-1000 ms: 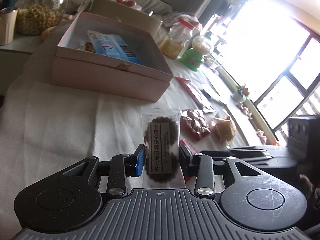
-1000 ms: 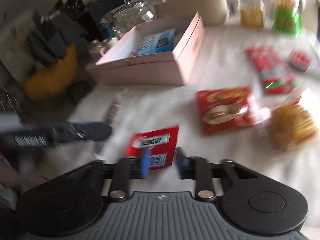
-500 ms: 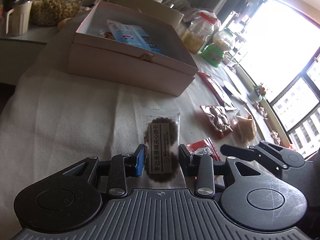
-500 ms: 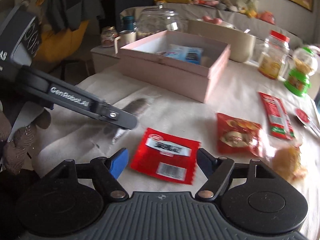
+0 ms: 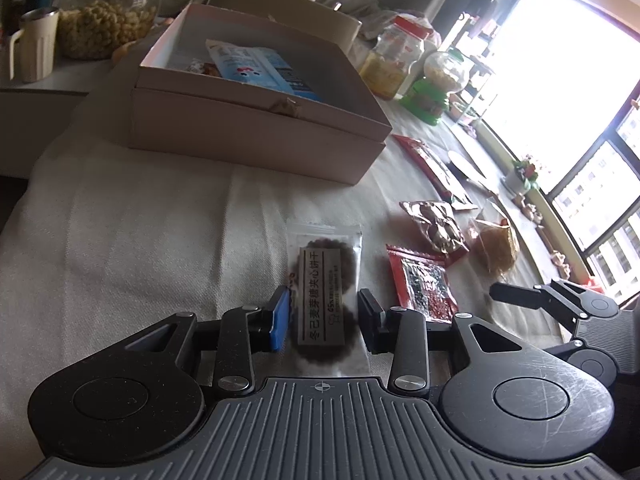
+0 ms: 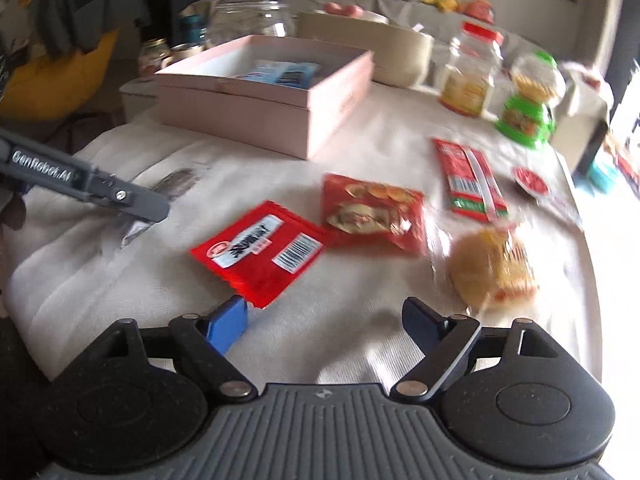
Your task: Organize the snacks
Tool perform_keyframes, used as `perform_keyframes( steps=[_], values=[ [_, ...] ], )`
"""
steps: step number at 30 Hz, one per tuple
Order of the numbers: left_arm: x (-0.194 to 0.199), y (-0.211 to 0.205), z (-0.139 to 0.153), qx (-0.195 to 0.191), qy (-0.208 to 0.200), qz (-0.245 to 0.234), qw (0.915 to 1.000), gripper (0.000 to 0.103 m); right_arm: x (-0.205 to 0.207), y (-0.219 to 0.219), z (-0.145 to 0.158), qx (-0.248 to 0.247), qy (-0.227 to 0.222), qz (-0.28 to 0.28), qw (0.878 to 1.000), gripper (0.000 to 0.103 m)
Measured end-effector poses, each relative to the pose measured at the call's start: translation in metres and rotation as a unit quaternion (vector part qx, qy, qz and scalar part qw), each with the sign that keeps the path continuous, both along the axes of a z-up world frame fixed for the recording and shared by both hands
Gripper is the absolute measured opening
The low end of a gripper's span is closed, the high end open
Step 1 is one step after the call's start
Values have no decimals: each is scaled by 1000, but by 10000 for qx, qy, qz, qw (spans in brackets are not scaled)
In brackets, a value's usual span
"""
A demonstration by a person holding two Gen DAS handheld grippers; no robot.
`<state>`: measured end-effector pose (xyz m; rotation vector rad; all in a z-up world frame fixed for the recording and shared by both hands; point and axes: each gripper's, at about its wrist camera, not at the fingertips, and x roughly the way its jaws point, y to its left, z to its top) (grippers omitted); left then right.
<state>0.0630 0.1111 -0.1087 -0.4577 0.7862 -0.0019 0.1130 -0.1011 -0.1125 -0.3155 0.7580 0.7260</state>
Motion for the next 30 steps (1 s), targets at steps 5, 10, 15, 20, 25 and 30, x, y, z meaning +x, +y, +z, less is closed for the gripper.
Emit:
perform_keyframes(
  steps=[5, 10, 15, 20, 25, 30],
  values=[
    [1, -2, 1, 63, 61, -23, 10000, 41, 5, 2, 3, 482, 391, -38, 9981, 87],
    [2, -4, 2, 179, 102, -64, 9998, 41, 2, 27, 6, 293, 132, 166, 9993, 87],
    [3, -7, 3, 283, 153, -119, 9994, 41, -6, 25, 0, -129, -122, 301, 9994, 87],
    [2, -10, 3, 381, 135, -155, 9991, 41, 3, 0, -1, 20, 72, -119, 9999, 87],
    [0, -10, 3, 392, 108, -219, 9989, 41, 8, 0, 6, 376, 498, -175, 9979, 87],
    [-1, -9, 2, 377, 71, -222, 9990, 41, 21, 21, 6, 687, 882, -359, 9931, 87]
  ],
)
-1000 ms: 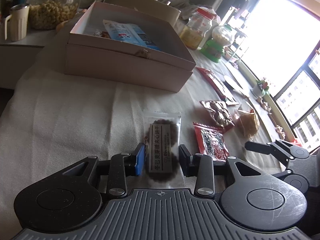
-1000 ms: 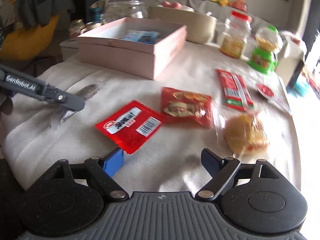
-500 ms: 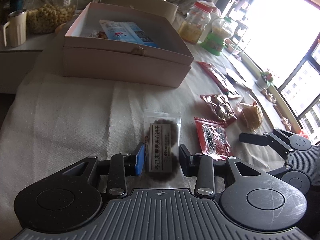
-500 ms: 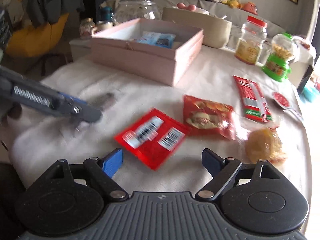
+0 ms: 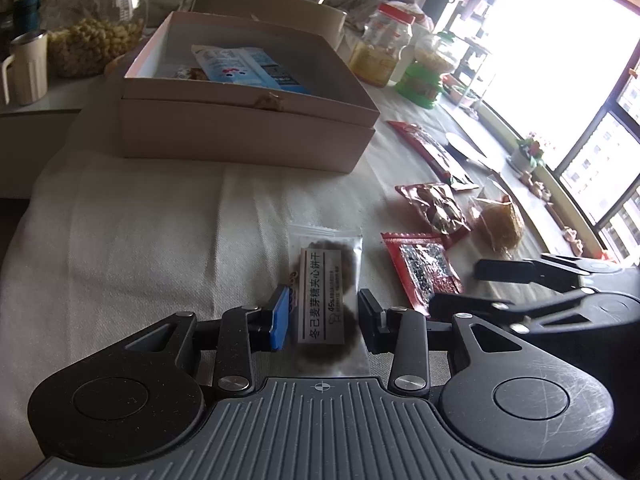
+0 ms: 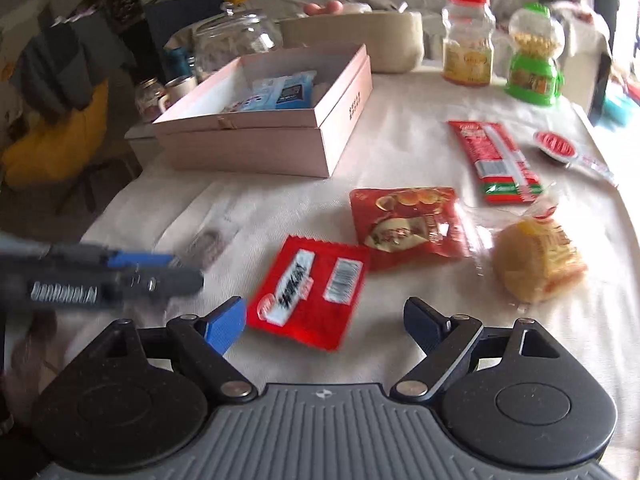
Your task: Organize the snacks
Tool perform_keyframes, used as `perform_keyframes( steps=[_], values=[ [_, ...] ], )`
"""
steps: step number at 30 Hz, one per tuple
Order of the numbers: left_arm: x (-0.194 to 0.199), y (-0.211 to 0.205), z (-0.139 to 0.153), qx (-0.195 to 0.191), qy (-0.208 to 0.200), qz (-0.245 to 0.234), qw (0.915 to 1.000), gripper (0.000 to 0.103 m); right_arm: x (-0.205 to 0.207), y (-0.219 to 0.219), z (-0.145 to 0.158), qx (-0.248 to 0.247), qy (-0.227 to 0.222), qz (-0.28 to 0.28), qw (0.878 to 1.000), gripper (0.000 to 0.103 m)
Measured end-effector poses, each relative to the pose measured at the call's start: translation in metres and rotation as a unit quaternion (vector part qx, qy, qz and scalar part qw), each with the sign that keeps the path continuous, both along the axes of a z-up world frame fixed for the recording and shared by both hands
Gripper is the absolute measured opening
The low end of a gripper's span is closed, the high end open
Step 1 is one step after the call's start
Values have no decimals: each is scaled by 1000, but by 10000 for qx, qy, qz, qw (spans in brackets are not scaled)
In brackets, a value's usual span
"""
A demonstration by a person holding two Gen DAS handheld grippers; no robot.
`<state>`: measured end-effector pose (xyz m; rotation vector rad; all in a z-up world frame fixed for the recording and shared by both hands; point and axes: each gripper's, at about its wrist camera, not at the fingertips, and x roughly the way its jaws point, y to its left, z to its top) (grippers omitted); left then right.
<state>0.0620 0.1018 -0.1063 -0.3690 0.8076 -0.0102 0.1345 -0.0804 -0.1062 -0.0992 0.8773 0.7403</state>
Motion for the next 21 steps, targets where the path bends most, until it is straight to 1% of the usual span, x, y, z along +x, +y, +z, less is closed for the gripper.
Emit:
perform_keyframes(
  steps=[1, 3, 7, 8, 9, 10, 13, 15, 18, 21],
  values=[
    [0, 1, 0, -28, -1, 7, 10000, 41, 3, 6, -2, -78, 27, -69, 9999, 87],
    [-1, 3, 0, -109, -3, 27, 9999, 41, 3, 17, -3, -260, -209, -143, 9993, 87],
    [-5, 4, 1, -196, 7, 39, 9998, 41, -1, 28, -7, -468, -431, 42, 9980, 87],
    [-5, 3, 1, -197, 16, 31, 9998, 41, -3, 30, -7, -542, -504, 91, 9972, 83],
    [-6, 2, 2, -198, 23, 18, 9998, 41, -5, 30, -6, -588, -570, 164, 9965, 72],
    [-7, 1, 2, -202, 28, 4, 9998, 41, -8, 30, -5, -604, -619, 269, 9959, 66],
    [-13, -2, 4, -226, 32, -68, 9997, 41, -17, 26, 1, -655, -787, 498, 9935, 58],
    [-18, -6, 7, -245, -9, -158, 9996, 41, -24, 21, 7, -643, -908, 581, 9921, 48],
    [-27, -10, 14, -231, -151, -305, 9992, 41, -30, 11, 18, -497, -895, 657, 9926, 45],
    [-35, -13, 26, -174, -339, -357, 9986, 41, -34, 2, 31, -339, -943, 668, 9927, 44]
  ],
)
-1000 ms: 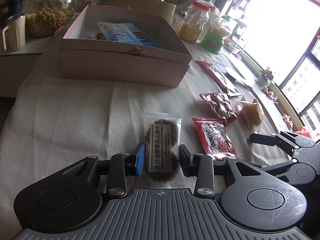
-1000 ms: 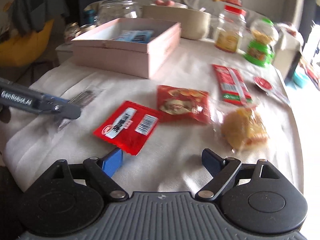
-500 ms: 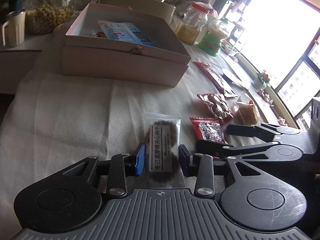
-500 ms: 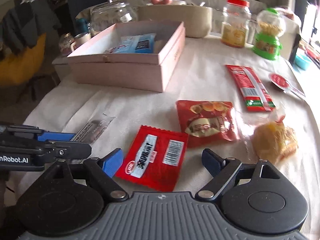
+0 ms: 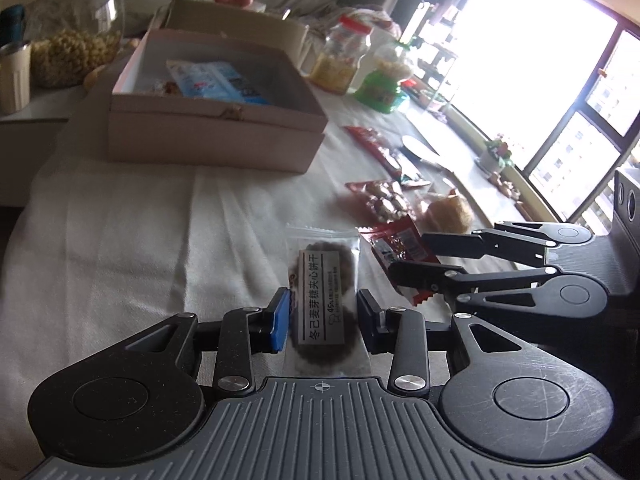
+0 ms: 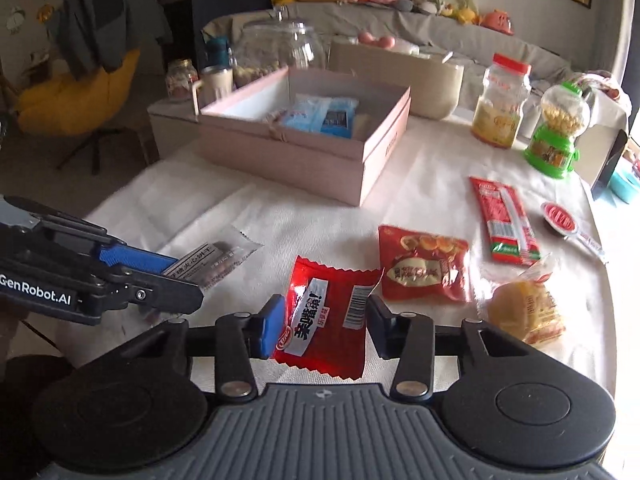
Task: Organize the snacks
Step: 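Carry cookie packet and red packet over the pink box and open both tools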
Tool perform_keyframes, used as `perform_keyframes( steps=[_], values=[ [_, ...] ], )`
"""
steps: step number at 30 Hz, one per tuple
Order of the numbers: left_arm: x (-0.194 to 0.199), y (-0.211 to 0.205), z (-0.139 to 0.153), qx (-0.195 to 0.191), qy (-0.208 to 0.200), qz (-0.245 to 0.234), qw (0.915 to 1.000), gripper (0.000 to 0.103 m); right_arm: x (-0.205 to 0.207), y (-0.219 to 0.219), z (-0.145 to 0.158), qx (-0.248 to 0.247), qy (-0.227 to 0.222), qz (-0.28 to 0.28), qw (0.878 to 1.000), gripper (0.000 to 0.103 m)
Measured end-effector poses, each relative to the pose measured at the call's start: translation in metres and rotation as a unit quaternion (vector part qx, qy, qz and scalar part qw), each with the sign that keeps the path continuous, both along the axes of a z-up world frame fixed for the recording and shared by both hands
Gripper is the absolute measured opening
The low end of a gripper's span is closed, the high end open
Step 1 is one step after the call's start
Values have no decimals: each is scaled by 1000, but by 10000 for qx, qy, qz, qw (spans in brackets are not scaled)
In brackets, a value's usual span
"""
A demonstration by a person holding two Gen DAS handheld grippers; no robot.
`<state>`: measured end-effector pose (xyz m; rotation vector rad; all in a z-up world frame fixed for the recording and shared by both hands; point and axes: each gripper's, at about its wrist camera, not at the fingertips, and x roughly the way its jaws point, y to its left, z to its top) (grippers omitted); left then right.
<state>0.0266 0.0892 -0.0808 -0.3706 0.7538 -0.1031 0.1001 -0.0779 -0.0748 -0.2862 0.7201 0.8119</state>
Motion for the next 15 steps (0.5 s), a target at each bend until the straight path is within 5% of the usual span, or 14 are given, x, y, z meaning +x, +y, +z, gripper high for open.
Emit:
perform_keyframes(
  steps=[7, 11, 15],
  values=[
    [-9, 20, 62, 44, -872, 164, 9960, 41, 1, -14, 65, 681, -428, 20, 9968, 44],
    [0, 34, 114, 634, -1665, 414, 9831, 41, 15, -8, 119, 1081, -814, 26, 9908, 44],
    [34, 56, 150, 772, -2104, 591, 9728, 41, 39, 13, 159, 1288, -1173, -33, 9847, 44]
  ],
)
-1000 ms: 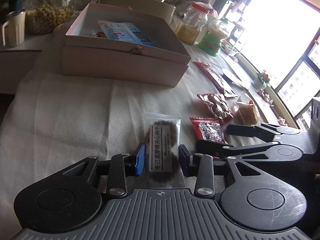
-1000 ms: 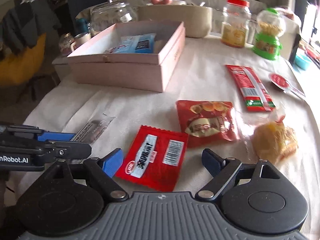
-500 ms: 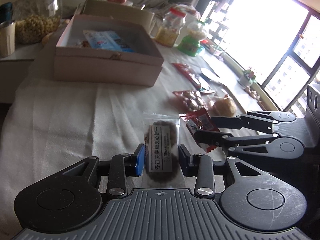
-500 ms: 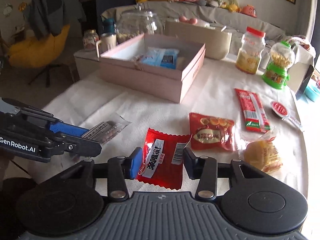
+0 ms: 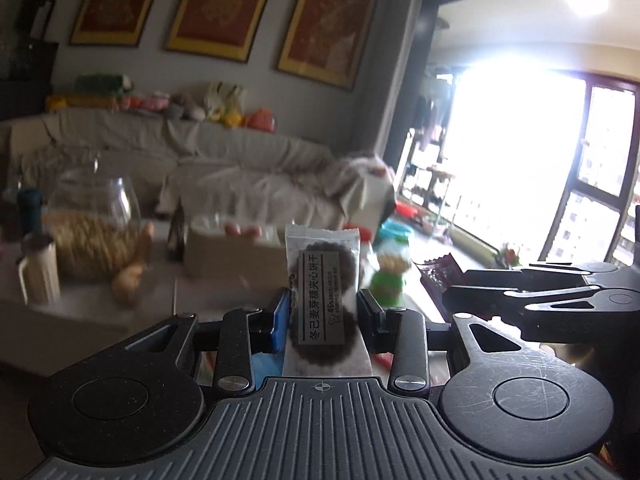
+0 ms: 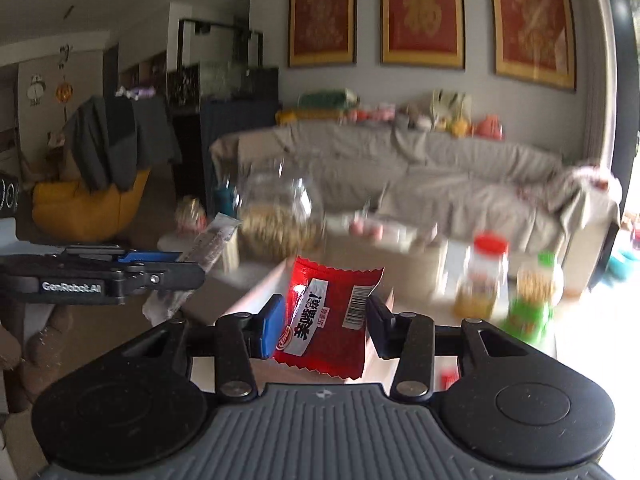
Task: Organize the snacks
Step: 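Carry cookie packet and red packet over the pink box and open both tools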
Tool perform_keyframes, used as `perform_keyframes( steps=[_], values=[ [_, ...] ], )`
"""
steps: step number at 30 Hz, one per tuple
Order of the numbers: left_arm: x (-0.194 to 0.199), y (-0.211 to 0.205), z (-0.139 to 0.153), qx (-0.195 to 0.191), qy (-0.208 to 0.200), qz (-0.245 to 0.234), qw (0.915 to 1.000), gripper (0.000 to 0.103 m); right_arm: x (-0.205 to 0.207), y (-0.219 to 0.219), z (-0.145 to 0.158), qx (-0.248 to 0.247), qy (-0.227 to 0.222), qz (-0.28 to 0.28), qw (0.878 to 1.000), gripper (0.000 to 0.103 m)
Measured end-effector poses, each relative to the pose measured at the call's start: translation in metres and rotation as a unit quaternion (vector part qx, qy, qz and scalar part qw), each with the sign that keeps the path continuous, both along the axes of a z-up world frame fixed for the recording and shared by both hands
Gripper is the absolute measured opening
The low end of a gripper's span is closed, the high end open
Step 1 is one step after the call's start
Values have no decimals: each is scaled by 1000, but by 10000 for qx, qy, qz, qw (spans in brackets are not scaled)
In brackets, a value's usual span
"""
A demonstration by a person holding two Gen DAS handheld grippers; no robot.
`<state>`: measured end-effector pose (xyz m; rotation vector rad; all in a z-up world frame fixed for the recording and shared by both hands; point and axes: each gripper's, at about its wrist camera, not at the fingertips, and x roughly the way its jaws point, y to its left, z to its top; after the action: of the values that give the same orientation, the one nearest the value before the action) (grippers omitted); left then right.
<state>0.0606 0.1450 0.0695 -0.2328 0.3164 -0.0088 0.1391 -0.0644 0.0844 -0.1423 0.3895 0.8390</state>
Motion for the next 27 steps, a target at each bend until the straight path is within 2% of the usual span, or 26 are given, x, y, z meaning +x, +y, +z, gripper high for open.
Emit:
perform_keyframes(
  steps=[2, 4, 9, 12, 15, 18, 22, 24, 27],
  values=[
    [26, 12, 2, 64, 97, 143, 9998, 41, 16, 17, 11, 10, -117, -94, 9999, 44],
    [54, 27, -8, -48, 384, 351, 9986, 41, 35, 33, 14, -37, -73, -174, 9998, 44],
    [106, 65, -65, -502, 1267, 375, 9900, 41, 75, 61, 0, -176, 289, -99, 9994, 44],
    [120, 79, -97, -495, 1642, 254, 9849, 43, 97, 81, -22, -420, 567, -36, 9975, 44],
    [123, 86, -108, -282, 1550, 218, 9873, 42, 120, 109, -50, -679, 907, -3, 9936, 44],
    [118, 96, -111, -526, 1502, 241, 9870, 42, 144, 138, -76, -760, 1446, 40, 9866, 44],
    [101, 94, -112, -697, 1336, 161, 9885, 42, 175, 172, -106, -609, 2119, 71, 9754, 44],
    [92, 90, -111, -882, 1253, 144, 9881, 41, 184, 188, -114, -574, 2246, 152, 9727, 54],
    [74, 79, -109, -1006, 1090, 21, 9889, 41, 188, 202, -117, -653, 2194, 224, 9732, 58]
  ],
)
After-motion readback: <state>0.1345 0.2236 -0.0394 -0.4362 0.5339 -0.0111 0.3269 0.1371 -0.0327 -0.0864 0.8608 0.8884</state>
